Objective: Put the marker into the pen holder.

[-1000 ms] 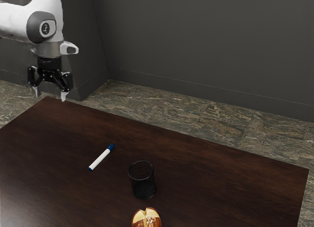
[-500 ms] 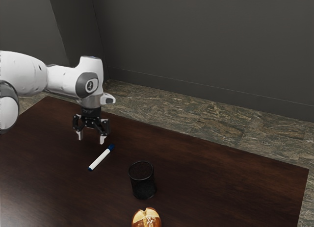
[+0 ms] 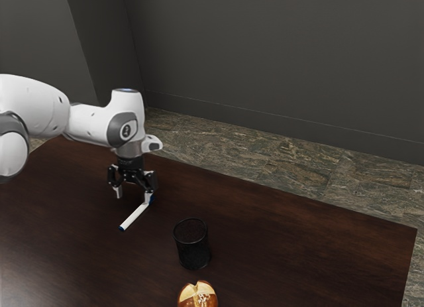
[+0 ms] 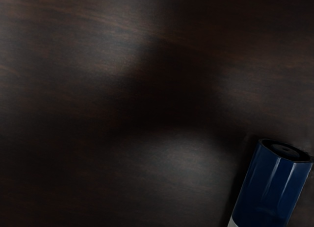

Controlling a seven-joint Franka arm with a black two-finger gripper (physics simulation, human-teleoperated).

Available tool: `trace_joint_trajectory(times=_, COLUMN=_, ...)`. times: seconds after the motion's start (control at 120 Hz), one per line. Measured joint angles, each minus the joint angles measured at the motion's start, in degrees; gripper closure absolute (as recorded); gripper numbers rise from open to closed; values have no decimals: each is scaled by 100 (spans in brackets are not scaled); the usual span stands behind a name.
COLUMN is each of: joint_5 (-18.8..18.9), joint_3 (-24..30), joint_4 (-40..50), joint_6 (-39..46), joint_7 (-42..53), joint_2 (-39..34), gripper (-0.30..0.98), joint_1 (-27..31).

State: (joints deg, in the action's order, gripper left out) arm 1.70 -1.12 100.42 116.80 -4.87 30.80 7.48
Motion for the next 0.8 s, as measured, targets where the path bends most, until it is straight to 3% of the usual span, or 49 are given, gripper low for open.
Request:
trace_joint_trajectory(times=0.067, joint_5=-20, joint_3=5, joint_4=3, joint_6=40, joint_7=14, joint_2=7, gripper=0, joint_1=-6)
trace_joint_trajectory(times=0.208, joint_5=-34, joint_3=23, joint_4=1, joint_6=84, joint_7=36, joint_2=-14, gripper=25, joint_1=-34)
trace_joint_trajectory(times=0.508, joint_5=-48, joint_3=76, joint_4=55, joint_6=128, joint_7=50, joint_2=-8, gripper=62, joint_1=-52)
trace_joint_trajectory(times=0.8, joint_5=44, joint_3=75, joint_4=145, joint_6=202, joint_7=6, joint_2=-13, gripper=79, joint_1=-55)
